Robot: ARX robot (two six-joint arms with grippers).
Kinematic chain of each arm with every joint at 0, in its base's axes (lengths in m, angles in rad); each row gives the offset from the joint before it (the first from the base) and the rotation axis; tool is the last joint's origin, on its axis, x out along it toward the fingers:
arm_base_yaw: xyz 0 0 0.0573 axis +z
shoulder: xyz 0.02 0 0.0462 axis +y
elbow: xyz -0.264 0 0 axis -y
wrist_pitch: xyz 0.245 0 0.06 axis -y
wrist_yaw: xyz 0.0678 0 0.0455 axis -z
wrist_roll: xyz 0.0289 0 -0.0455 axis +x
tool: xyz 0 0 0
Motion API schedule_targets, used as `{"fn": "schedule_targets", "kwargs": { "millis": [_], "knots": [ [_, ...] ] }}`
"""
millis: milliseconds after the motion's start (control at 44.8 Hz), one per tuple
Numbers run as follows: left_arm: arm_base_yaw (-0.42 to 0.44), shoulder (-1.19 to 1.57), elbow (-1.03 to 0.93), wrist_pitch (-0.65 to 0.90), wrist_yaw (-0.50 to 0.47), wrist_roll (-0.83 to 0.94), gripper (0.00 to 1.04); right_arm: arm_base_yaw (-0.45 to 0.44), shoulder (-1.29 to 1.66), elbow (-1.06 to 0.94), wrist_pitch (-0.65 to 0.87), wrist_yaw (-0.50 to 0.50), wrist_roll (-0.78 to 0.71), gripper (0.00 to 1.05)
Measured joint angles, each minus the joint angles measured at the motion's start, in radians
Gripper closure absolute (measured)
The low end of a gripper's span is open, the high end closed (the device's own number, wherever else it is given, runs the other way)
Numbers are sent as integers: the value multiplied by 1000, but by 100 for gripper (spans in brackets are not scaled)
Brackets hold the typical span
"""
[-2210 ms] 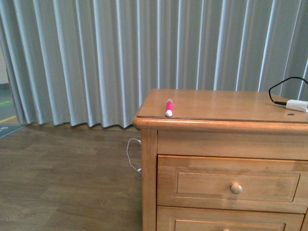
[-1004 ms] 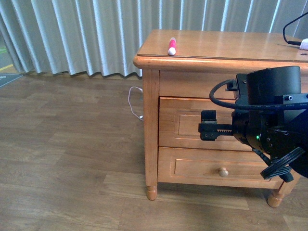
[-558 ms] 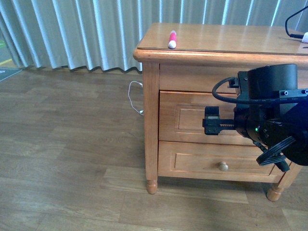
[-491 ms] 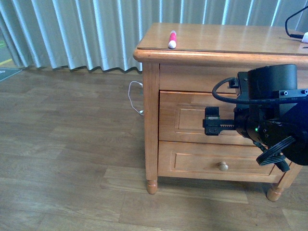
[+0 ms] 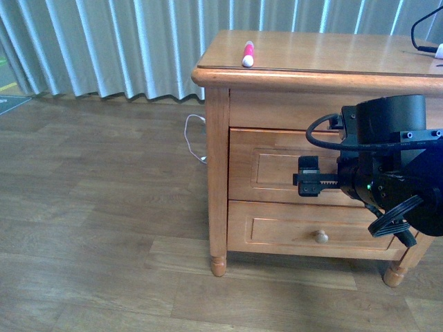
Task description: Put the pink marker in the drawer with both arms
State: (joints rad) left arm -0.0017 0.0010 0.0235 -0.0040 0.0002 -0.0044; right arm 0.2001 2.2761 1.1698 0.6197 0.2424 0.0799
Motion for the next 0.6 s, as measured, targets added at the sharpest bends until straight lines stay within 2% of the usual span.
{"fn": "schedule_targets", "kwargs": {
  "millis": [201, 379, 424, 603],
  "knots": [
    [0, 0, 0, 0, 0, 0, 6, -3, 4, 0, 0, 1, -4, 45],
    [0, 0, 0, 0, 0, 0, 6, -6, 4, 0, -6, 11, -6, 77],
    [0, 0, 0, 0, 0, 0, 6, -6, 4, 0, -9, 13, -5, 80],
    [0, 0, 0, 0, 0, 0, 6, -6, 3, -3, -13, 10, -3, 81]
  ]
}}
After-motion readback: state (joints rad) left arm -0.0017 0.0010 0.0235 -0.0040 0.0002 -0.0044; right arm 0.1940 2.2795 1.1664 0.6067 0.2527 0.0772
